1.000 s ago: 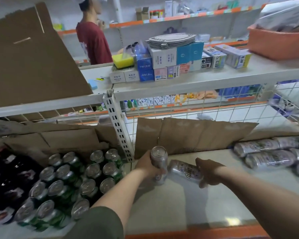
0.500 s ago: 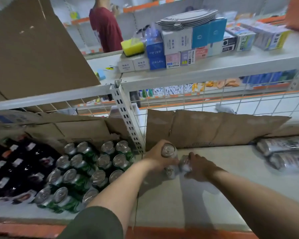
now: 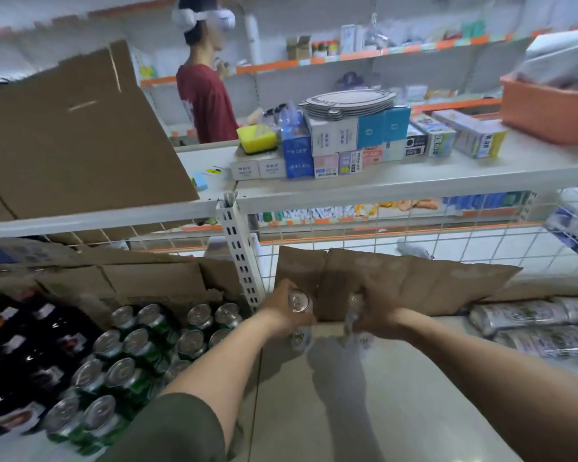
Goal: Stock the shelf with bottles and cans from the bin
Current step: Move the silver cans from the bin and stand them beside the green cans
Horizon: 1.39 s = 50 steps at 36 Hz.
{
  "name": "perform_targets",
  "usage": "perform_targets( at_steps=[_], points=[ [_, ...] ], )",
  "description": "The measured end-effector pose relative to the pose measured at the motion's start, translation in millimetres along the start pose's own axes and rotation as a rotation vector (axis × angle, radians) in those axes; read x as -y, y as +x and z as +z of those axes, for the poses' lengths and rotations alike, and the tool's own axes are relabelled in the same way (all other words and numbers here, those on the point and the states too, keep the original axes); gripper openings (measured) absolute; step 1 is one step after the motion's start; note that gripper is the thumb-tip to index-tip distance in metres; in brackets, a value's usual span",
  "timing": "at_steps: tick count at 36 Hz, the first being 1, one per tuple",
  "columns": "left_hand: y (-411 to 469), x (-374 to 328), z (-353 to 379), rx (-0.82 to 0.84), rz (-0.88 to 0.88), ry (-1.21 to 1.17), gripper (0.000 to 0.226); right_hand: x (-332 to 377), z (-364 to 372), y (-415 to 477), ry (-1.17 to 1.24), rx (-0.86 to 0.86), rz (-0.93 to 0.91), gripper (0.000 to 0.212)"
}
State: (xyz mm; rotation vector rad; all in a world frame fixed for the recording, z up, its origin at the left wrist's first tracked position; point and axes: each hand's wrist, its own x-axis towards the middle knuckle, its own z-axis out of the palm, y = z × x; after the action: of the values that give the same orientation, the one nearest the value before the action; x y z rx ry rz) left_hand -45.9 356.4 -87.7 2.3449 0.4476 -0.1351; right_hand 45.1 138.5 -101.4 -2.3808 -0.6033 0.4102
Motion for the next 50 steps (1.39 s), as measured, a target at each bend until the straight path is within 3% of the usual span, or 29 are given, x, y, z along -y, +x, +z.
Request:
perform_targets(
  at_steps=[8, 15, 21, 25, 27, 33, 38, 44, 48, 50],
  points=[
    [-2, 11, -20, -0.019, -0.028, 0.022, 0.070, 23, 16, 8, -0.093, 0.046, -0.022, 0.056],
    [-7, 34, -13, 0.041, -0.036, 0.011, 0.055, 29, 34, 17, -0.130, 0.076, -0.015, 0.061],
    [-4, 35, -21, 0.019, -0.039, 0.094, 0.062, 31, 22, 22, -0.225, 0.173, -0.047, 0.060],
    [-3, 38, -17, 0.038, -0.068, 0.099, 0.061, 34, 20, 20, -0.220, 0.249, -0.028, 0.073],
    [-3, 34, -17, 0.057, -0.074, 0.140, 0.061, 37, 19, 18, -0.199, 0.232, -0.026, 0.078],
    [2, 23, -22, 0.106, -0.083, 0.226, 0.059, 31, 32, 36, -0.219, 0.139, -0.012, 0.064],
    [10, 31, -18, 0.088, -0.093, 0.211, 0.064, 47, 28, 26, -0.245, 0.159, -0.018, 0.044],
    [9, 29, -18, 0.075, -0.077, 0.212, 0.047, 49, 31, 23, -0.246, 0.093, 0.035, 0.068],
    [3, 33, -17, 0.012, -0.145, 0.113, 0.059, 52, 32, 27, -0.275, 0.111, 0.035, 0.043],
    [3, 31, -18, 0.007, -0.141, 0.100, 0.055, 54, 31, 29, -0.278, 0.097, 0.037, 0.042]
  ],
)
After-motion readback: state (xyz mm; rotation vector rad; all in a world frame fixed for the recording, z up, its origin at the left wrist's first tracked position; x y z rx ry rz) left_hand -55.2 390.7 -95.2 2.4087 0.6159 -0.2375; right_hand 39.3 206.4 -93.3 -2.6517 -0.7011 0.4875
